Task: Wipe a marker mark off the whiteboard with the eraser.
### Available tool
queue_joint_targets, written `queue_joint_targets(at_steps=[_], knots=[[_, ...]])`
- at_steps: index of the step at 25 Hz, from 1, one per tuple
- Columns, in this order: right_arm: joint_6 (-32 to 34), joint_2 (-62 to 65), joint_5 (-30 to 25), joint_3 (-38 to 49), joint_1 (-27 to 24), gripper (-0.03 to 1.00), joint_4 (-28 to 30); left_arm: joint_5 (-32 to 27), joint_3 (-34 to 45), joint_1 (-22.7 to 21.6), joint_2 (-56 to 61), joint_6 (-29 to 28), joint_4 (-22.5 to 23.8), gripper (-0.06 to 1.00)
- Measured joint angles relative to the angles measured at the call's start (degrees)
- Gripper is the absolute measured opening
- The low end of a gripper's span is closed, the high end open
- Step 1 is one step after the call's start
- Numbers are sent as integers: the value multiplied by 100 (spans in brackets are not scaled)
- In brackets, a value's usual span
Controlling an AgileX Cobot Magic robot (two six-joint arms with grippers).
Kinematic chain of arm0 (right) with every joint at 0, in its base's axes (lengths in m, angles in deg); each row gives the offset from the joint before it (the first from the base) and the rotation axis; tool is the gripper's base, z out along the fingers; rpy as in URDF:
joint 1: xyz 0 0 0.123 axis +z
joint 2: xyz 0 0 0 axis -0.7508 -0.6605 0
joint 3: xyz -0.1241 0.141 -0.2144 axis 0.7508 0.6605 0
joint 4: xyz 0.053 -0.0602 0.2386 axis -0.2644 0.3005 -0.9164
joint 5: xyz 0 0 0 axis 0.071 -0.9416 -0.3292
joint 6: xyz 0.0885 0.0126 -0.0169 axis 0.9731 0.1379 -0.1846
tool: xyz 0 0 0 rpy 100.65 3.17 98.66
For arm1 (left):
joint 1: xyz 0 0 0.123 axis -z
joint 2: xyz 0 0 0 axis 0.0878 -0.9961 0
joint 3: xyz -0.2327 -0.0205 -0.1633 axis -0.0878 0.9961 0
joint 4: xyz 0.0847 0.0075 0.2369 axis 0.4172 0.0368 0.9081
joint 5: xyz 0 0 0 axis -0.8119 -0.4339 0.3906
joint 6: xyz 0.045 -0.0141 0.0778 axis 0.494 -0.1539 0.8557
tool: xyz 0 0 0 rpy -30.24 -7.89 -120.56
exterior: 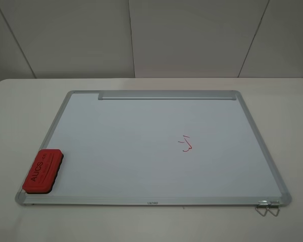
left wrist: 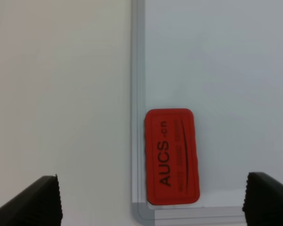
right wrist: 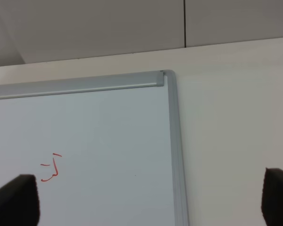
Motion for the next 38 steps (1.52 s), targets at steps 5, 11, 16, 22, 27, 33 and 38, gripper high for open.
queue_joint_targets(at_steps=[5,11,16,22,27,33,38], knots=[[0,0,0,0,0,83,0,-374,154,0,1517,217,-281,78],[0,0,0,0,0,83,0,-1176,174,0,2749,246,-320,78],[0,0,0,0,0,83,0,-1377,307,0,2963,402,-320,78],[0,0,0,0,0,83,0,-1075,593,0,2981,688,-613,78],[0,0,0,0,0,83,0,-1051,599,0,2981,713,-661,78],[0,0,0,0,0,83,0,-1046,599,-13,3051,726,-668,78],[0,0,0,0,0,83,0,-1040,599,-607,3395,918,-662,78]])
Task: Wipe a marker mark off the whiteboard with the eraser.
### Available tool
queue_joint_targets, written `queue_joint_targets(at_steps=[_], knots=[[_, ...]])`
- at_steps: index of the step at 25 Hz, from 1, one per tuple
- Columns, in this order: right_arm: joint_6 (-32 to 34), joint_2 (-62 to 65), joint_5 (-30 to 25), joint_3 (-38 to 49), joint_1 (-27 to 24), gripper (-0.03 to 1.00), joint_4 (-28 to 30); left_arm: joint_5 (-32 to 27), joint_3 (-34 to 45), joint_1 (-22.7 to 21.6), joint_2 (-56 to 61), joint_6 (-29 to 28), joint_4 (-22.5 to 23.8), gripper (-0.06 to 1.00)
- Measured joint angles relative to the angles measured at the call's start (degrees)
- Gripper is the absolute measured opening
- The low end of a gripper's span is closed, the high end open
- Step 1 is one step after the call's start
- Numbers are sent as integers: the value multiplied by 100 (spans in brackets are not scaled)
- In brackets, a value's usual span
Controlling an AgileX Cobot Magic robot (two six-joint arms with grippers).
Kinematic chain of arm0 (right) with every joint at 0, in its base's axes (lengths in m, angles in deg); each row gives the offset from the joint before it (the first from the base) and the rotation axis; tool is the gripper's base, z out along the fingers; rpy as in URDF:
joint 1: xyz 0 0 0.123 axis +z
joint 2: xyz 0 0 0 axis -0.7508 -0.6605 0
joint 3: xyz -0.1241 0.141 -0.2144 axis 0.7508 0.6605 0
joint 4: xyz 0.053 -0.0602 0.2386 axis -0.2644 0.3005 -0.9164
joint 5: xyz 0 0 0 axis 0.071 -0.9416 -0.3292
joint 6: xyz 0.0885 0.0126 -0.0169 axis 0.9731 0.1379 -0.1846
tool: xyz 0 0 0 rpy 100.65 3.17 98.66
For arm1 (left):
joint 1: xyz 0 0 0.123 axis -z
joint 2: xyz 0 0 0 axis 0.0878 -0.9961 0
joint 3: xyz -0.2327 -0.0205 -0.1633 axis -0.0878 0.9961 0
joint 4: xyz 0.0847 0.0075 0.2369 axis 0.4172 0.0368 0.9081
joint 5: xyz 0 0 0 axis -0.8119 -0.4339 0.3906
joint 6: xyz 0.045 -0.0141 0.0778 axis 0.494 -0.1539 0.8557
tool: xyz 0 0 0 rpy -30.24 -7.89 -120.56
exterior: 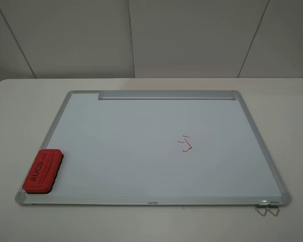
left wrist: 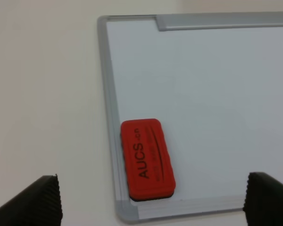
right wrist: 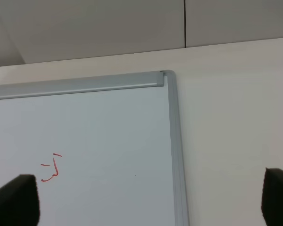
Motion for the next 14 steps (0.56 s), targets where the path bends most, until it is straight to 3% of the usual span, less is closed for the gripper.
queue_joint_targets(at_steps=[5,14], knots=[[0,0,0,0,0,83,0,0,0,-420,8,44,0,78],[0,0,0,0,0,83,0,0,0,-437,8,59,0,78]])
